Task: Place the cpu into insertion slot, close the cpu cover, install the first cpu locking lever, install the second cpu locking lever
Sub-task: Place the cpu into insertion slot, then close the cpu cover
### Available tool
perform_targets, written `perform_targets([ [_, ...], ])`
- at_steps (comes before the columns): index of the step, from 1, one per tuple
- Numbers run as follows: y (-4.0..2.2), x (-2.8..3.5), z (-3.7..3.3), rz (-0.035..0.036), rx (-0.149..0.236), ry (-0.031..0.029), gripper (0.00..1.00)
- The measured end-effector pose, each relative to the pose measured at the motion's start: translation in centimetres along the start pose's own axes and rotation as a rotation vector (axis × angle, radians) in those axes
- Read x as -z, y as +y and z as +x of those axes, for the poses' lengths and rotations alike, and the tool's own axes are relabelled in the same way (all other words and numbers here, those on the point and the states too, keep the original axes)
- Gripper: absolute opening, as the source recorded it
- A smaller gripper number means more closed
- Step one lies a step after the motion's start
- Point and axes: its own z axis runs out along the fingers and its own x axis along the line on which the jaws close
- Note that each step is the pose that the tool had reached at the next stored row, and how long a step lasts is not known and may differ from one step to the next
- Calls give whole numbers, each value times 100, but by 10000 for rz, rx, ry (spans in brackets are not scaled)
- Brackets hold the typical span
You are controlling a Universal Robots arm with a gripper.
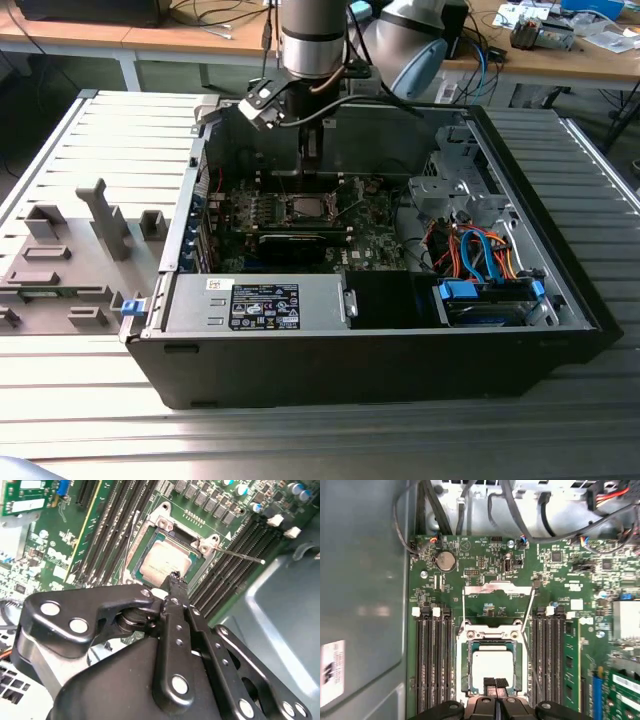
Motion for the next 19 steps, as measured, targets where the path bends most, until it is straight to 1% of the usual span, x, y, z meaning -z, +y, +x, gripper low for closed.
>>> perform_targets([
  [2, 2, 80, -5, 0, 2, -1, 11],
  [6, 4, 165, -10, -1, 4, 0, 11],
  [8, 6, 230, -14, -1, 4, 0, 11],
  [9, 6, 251, -15, 0, 4, 0, 11],
  [19, 9, 263, -17, 0, 6, -1, 11],
])
